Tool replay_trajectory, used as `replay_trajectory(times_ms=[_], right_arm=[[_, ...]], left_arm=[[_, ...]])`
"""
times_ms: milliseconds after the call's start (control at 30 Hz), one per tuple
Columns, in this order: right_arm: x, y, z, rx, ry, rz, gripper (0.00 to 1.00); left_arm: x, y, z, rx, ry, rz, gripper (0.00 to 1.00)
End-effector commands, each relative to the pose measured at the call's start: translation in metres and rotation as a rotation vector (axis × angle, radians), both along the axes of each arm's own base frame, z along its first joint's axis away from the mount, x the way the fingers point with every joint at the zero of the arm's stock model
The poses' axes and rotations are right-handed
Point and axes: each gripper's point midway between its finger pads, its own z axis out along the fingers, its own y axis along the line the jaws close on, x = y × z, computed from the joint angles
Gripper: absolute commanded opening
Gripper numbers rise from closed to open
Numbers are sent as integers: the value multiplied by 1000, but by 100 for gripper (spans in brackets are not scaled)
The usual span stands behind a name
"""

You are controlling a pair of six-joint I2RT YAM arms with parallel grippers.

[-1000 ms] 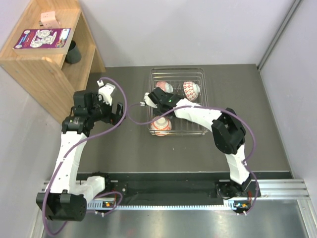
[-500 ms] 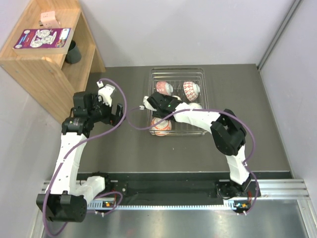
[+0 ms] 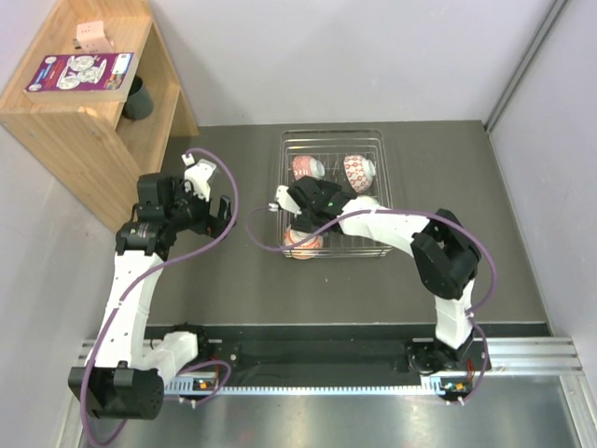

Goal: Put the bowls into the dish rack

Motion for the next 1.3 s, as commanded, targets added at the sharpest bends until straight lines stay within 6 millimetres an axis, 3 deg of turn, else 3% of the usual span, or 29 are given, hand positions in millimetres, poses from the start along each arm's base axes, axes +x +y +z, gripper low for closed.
replay_trajectory(times_ms=[0, 400, 500, 600, 733, 933, 1267], right_arm=[[-34, -5, -13, -25, 141, 91, 100], [-41, -5, 4, 19, 219, 153, 100], [-39, -7, 23, 70, 209, 147, 100], [-26, -12, 56, 145, 143, 121, 100], [6, -43, 83, 237, 84, -3, 100], [20, -70, 68, 445, 255, -96, 100], [-2, -60, 40, 634, 540, -19, 100]], left_arm=[[-4, -1, 6, -4, -19, -15, 99], [-5, -1, 7, -5, -19, -18, 99], [-6, -1, 6, 4, -17, -23, 99], [-7, -1, 4, 7, -9, -32, 99], [-9, -4, 2, -5, -6, -48, 99], [-10, -5, -2, -8, -3, -52, 99], [-8, -6, -4, -10, 4, -57, 99]])
